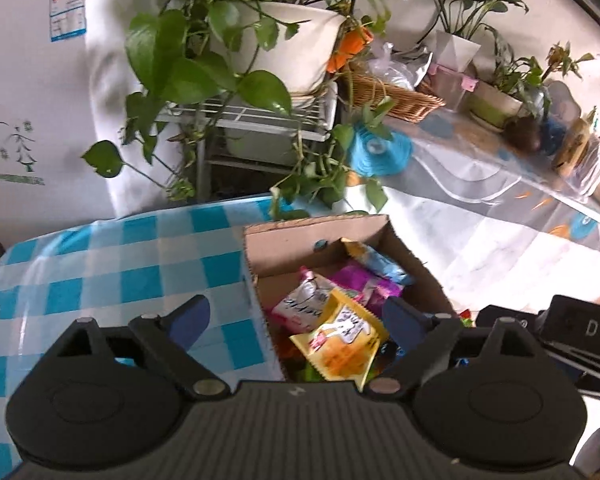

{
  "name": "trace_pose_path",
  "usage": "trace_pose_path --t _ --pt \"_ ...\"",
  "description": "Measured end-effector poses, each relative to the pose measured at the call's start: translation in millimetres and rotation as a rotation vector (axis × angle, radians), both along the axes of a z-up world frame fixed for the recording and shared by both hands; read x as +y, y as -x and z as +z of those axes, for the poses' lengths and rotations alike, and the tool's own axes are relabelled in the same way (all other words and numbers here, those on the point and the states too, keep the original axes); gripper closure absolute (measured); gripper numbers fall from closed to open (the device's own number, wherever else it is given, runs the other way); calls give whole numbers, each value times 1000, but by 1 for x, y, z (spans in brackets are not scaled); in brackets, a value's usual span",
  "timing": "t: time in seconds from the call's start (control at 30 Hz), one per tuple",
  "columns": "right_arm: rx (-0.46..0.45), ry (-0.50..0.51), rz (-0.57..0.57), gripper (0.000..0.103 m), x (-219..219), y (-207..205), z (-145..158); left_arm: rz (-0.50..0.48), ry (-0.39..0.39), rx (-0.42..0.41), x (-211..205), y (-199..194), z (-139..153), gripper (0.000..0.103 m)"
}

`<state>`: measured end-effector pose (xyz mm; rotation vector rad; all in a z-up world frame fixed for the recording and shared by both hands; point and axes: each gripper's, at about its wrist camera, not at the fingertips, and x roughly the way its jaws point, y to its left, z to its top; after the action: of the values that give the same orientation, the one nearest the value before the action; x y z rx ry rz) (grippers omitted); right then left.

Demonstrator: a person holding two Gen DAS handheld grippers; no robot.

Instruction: Organize snacks

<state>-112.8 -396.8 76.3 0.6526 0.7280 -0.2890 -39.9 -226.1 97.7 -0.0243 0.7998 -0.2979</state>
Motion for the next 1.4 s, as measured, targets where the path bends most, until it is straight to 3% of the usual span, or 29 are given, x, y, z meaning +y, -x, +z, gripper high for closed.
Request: trace_pose_path --t 0.5,0.87,1.4 --pt "98 205 13 12 14 -10 1 48 -141 4 2 11 1 6" --pt "122 247 34 9 18 -11 0 57 -196 12 6 11 2 6" --pt "134 281 62 8 22 -14 -1 61 -214 11 11 9 2 3"
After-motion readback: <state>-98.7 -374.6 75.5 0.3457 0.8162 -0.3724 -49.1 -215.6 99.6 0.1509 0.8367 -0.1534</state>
